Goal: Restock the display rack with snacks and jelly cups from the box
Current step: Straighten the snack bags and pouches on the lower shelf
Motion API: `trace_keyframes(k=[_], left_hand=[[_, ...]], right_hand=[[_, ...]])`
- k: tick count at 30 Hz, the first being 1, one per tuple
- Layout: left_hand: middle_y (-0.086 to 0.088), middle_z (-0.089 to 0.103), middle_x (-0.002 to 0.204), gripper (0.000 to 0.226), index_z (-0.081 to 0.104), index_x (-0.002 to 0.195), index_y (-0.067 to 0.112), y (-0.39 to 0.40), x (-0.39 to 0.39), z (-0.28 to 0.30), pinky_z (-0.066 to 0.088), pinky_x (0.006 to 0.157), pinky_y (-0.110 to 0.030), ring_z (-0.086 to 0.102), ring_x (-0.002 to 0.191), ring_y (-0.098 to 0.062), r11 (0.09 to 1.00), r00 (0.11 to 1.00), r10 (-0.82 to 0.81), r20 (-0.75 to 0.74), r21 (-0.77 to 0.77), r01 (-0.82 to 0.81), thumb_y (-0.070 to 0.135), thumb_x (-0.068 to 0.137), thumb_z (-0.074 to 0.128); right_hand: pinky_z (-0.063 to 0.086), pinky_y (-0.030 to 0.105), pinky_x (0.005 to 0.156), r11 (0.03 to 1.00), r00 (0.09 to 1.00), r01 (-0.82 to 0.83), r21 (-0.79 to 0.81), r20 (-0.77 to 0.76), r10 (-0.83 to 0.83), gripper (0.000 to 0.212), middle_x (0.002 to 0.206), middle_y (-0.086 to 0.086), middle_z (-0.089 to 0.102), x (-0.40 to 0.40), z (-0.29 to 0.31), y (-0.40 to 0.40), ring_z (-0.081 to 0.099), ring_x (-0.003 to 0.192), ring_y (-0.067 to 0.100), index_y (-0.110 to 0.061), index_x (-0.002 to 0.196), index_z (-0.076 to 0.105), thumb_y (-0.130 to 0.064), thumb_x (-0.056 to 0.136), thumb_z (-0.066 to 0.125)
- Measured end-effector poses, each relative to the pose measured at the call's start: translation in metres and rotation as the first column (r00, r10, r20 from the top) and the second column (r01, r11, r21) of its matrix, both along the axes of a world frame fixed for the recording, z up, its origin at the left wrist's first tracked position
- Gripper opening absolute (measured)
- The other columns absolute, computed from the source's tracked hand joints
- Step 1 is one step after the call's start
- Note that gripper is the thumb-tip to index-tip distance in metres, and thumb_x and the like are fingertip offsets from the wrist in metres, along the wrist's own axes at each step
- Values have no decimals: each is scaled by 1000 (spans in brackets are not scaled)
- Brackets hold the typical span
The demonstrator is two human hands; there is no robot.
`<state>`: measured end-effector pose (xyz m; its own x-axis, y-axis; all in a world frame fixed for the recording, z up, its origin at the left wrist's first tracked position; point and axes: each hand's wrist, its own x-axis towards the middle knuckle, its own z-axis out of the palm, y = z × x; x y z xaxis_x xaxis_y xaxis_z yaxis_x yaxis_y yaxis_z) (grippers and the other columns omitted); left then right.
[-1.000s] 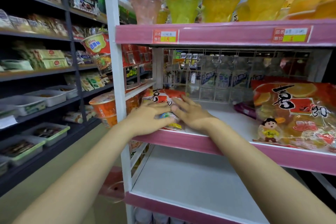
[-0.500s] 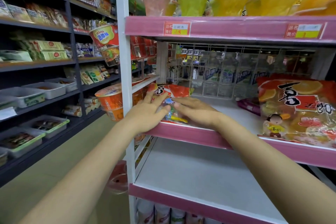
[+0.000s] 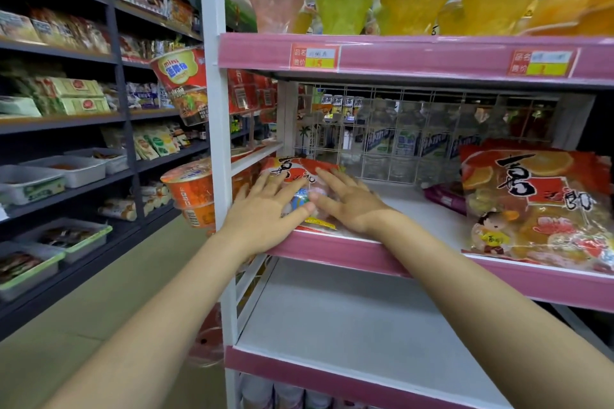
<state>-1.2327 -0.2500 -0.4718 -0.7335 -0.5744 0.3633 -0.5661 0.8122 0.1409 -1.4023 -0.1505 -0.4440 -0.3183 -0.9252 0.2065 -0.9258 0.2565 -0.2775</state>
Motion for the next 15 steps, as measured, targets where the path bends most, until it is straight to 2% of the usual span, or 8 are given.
trace_keyframes(k=[3,5,6,8,10,13,15], left_hand=[[1,21,164,78,30,152,39,15,-5,1,1,122,-46,7,153,-20,993,994,-13,-108,-117,1,76,87,8],[-1,40,155,73,47,143,31,36,-23,6,13,121,-44,27,146,-23,981,975,-101,-197,-184,64,70,89,18],[-1,46,150,69,50,141,28,49,-36,10,21,118,-42,34,141,-23,977,963,-156,-221,-181,116,67,90,24],[-1,50,147,57,48,143,26,79,-70,15,30,112,-37,39,136,-22,962,921,-271,-280,-98,254,57,97,42],[0,48,149,55,43,146,30,110,-104,19,35,109,-36,41,137,-22,919,875,-351,-335,56,390,53,97,50],[-2,52,145,69,27,150,40,147,-150,21,44,99,-37,52,128,-26,845,870,-373,-321,269,462,67,90,49],[-1,52,146,80,16,152,43,164,-173,20,45,101,-39,53,127,-27,822,874,-388,-293,318,472,74,85,49]], right_hand=[[12,54,120,964,996,-28,-264,78,51,62,165,-6,15,-1,18,26,11,151,23,-44,153,20,-66,97,33],[17,51,120,925,999,-7,-380,39,24,57,160,-2,29,-13,31,57,21,148,22,-37,151,32,-58,98,42],[22,50,118,908,1000,21,-418,0,-23,56,156,1,35,-23,35,76,28,145,23,-33,149,38,-55,98,46],[29,48,115,866,984,148,-478,-16,-178,57,148,8,43,-52,37,116,36,139,28,-22,145,45,-49,96,54],[31,43,113,800,936,323,-505,49,-347,62,145,16,43,-80,35,157,37,136,33,-11,145,44,-43,94,60],[27,41,112,707,843,497,-503,86,-531,82,146,23,36,-107,29,207,31,138,37,-4,151,30,-44,89,67],[29,45,112,672,804,567,-476,140,-578,98,148,24,32,-117,21,228,29,139,39,-5,153,21,-55,84,68]])
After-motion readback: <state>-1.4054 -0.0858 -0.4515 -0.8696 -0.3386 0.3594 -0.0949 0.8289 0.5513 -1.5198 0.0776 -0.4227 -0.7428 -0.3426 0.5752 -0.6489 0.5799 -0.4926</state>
